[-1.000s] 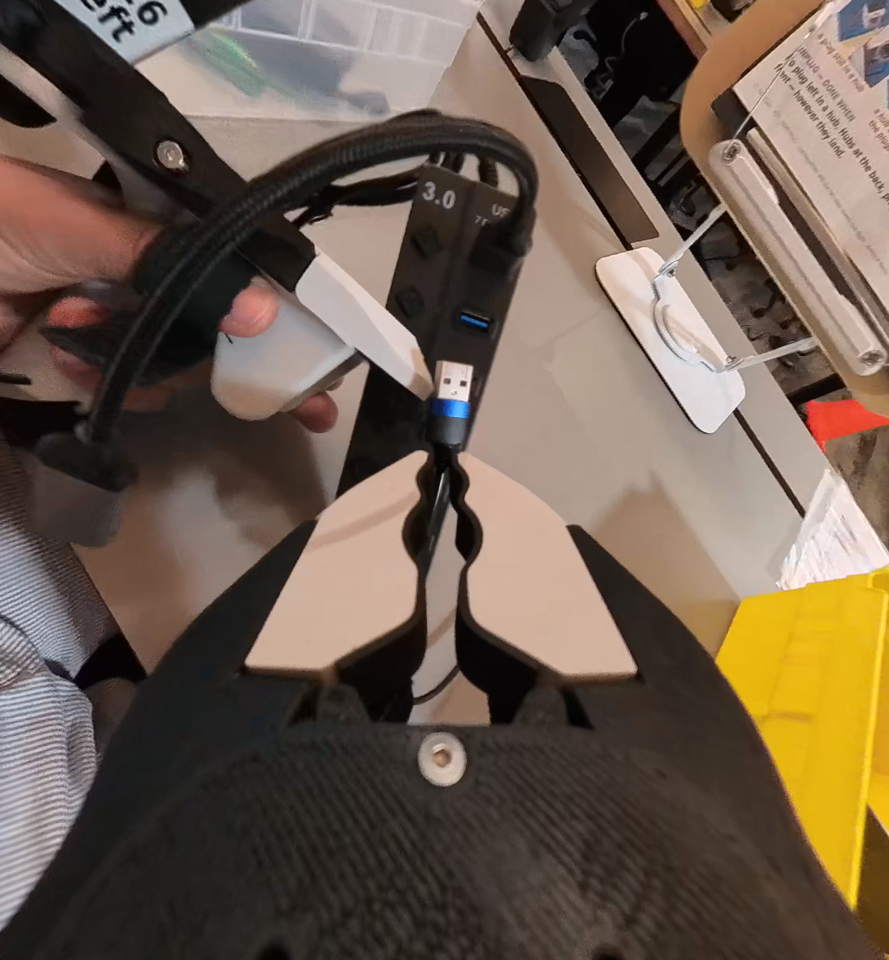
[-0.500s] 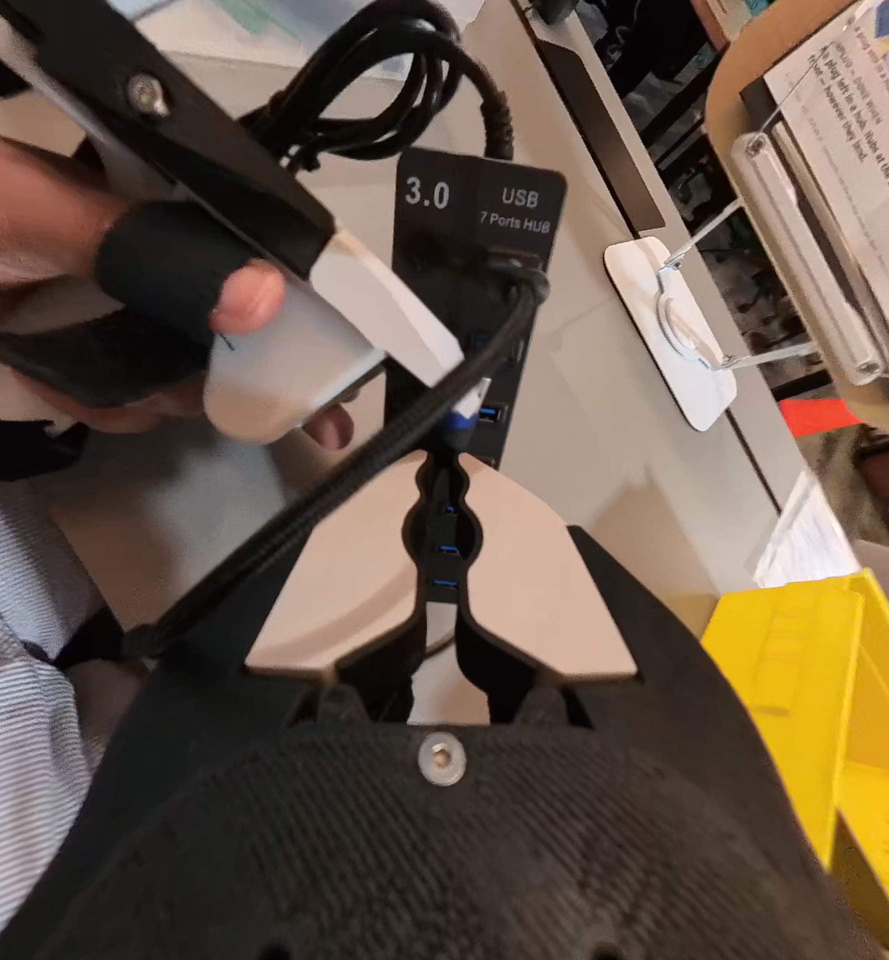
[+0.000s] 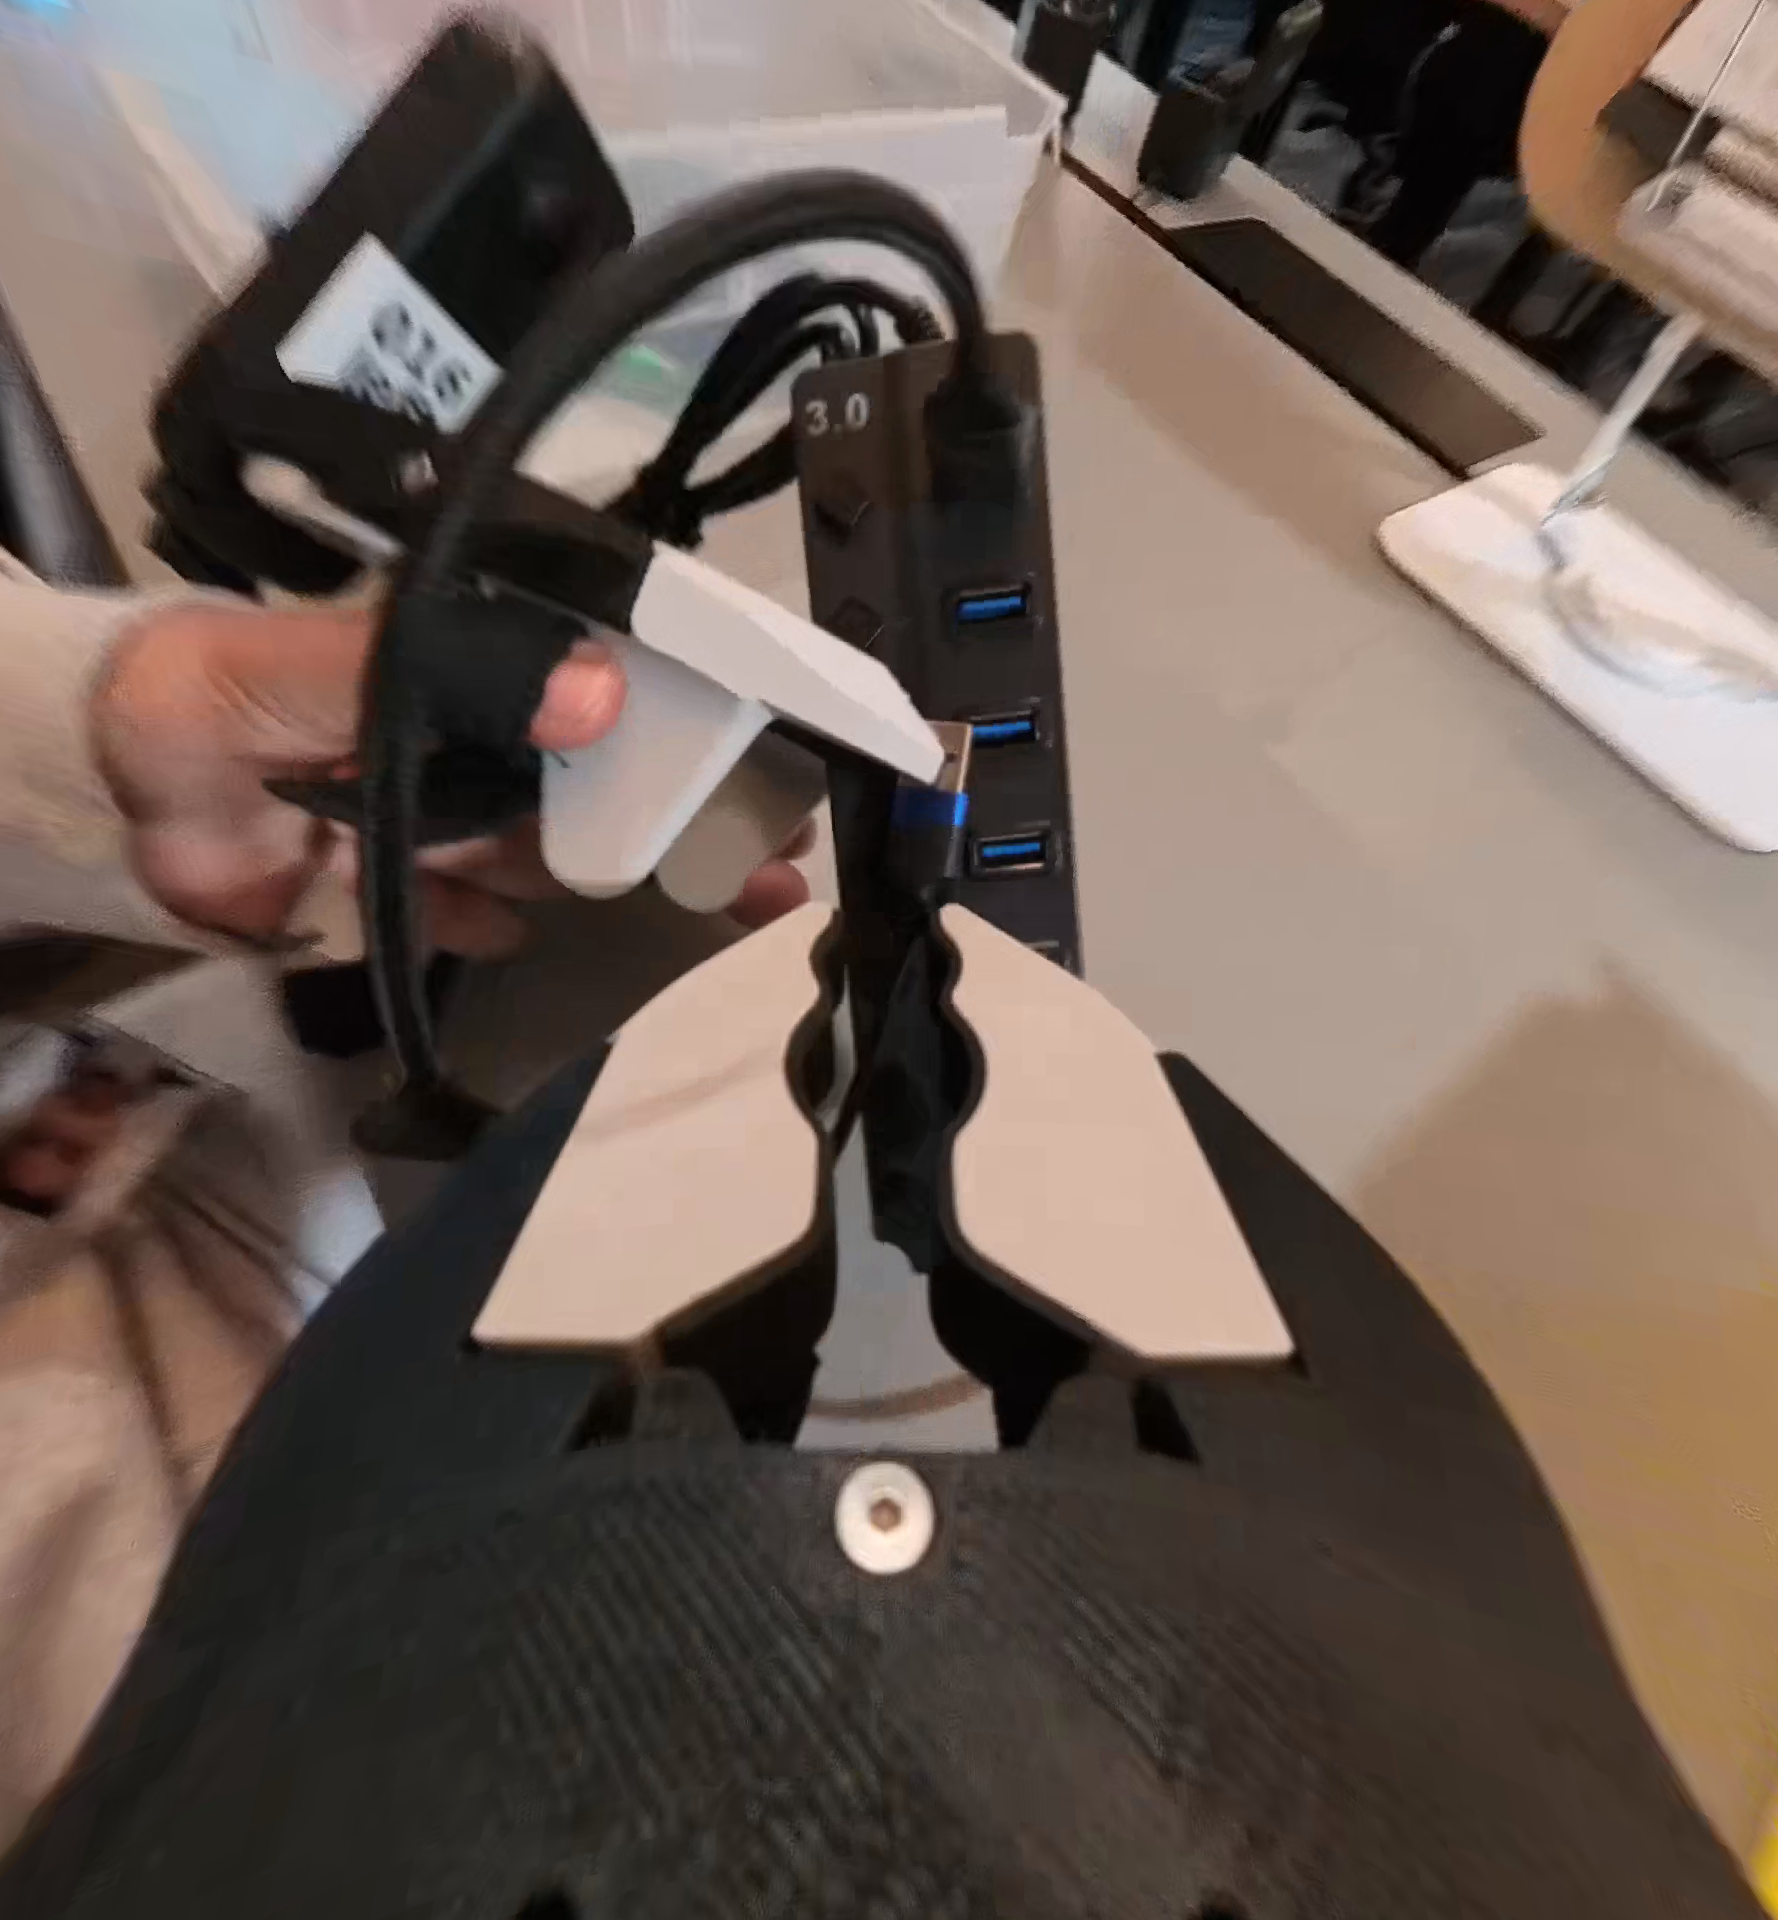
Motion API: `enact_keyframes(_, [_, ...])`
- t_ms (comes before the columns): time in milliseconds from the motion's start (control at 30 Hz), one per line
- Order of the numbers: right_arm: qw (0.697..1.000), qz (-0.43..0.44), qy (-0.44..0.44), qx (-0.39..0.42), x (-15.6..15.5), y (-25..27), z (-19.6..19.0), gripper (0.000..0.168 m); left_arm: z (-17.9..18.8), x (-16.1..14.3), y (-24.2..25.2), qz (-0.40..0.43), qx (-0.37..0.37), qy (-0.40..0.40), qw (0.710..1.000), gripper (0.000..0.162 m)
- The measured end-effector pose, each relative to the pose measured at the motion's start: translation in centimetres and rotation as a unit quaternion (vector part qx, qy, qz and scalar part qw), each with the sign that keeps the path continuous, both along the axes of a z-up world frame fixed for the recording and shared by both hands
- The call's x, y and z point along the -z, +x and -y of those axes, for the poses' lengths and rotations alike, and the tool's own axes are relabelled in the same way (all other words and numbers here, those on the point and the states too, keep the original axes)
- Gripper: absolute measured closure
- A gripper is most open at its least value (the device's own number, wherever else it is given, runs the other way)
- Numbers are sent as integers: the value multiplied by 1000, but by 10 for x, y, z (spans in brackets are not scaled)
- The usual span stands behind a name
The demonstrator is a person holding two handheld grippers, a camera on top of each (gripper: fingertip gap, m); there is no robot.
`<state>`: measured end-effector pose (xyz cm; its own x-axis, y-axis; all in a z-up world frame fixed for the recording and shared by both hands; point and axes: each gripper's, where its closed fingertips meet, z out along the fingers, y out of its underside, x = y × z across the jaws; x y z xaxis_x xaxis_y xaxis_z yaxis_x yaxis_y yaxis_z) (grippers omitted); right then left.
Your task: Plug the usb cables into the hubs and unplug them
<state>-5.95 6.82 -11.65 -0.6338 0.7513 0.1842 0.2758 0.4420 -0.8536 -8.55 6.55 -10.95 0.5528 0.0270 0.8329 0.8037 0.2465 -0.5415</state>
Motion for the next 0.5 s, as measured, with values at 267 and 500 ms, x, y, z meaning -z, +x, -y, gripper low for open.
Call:
enact_keyframes(267, [939, 148, -307, -38, -15, 4, 2, 152, 1, -11, 2, -16, 3, 37, 999, 135])
enact_keyframes(500, [925, 173, -335, -42, -14, 6, -2, 164, -2, -15, 7, -41, 8, 34, 999, 136])
